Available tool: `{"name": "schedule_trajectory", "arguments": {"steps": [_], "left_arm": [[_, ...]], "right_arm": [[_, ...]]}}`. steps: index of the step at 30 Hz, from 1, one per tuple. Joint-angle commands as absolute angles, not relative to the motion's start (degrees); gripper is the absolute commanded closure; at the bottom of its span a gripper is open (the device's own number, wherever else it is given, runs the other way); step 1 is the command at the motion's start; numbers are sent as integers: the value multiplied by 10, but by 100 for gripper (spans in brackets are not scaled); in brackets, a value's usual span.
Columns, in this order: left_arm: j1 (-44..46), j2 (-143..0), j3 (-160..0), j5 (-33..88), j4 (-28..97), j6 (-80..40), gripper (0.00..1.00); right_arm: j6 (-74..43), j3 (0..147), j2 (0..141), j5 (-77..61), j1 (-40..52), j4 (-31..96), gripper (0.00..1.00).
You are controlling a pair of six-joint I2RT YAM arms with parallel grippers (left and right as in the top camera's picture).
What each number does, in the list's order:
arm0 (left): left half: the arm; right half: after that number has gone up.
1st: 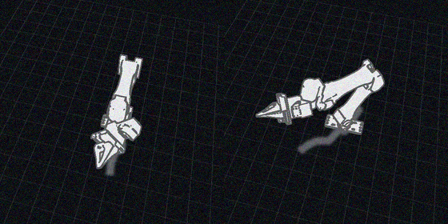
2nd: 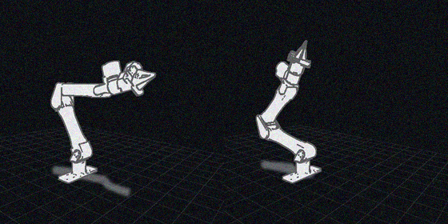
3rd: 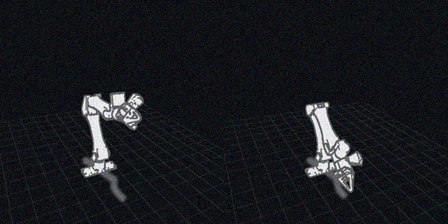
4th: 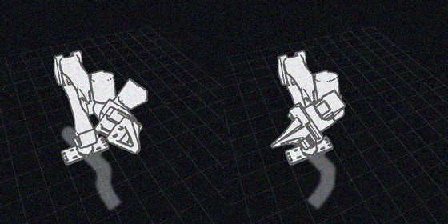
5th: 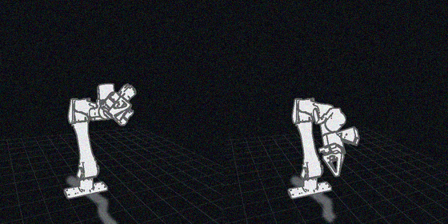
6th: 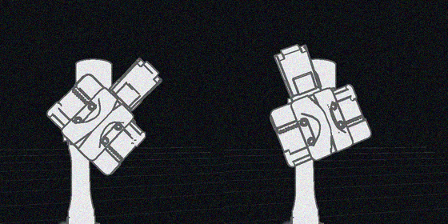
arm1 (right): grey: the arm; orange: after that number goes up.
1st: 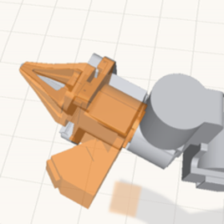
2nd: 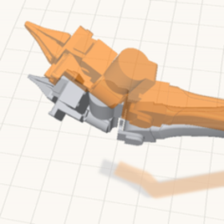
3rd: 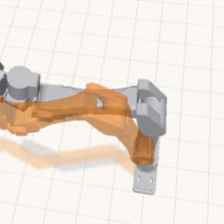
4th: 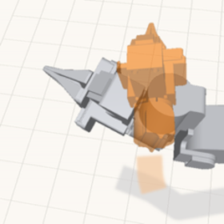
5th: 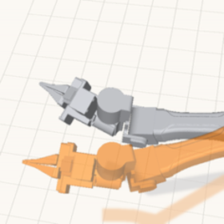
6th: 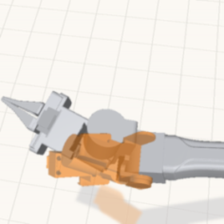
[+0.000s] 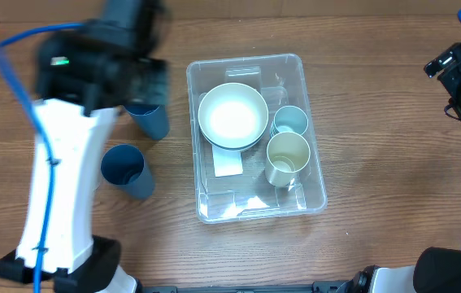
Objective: Pack container
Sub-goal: 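Grasp the second tall beige cup with the left gripper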
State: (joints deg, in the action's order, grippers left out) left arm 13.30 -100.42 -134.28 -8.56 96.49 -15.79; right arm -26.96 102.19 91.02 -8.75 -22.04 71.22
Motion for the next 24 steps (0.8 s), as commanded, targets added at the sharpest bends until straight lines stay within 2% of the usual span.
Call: {"name": "schedule_trajectory", "arguments": {"steps": [1, 5, 8, 9, 10, 11, 19, 21, 22, 23, 24], "left_arm": [[-48, -945, -1315, -91, 968, -190, 51], [-189, -942, -1228, -64, 967, -220, 49], [-261, -948, -1129, -32, 931, -223, 49], [-279, -949, -1091, -18, 910, -223, 42], [-294, -949, -1057, -2, 889, -220, 35], [-310, -951, -1019, 19, 864, -209, 33], [-325, -953, -817, 22, 716, -173, 34], [-324, -953, -779, 22, 687, -171, 39], [-324, -953, -763, 22, 675, -171, 48], [-325, -953, -747, 22, 663, -174, 63], [-326, -953, -739, 22, 657, -181, 82]], "right_arm": [[-273, 1025, 906, -86, -220, 710, 0], [-273, 1025, 906, -86, -220, 710, 0], [-273, 1025, 906, -86, -220, 710, 0], [-273, 1025, 906, -86, -220, 710, 0], [-273, 1025, 906, -86, -220, 710, 0], [-273, 1025, 906, -86, -220, 710, 0], [-273, 1025, 906, -86, -220, 710, 0], [-273, 1025, 906, -86, -220, 710, 0], [-273, 1025, 906, -86, -220, 710, 0], [-273, 1025, 906, -86, -220, 710, 0], [-273, 1025, 906, -86, -220, 710, 0]]}}
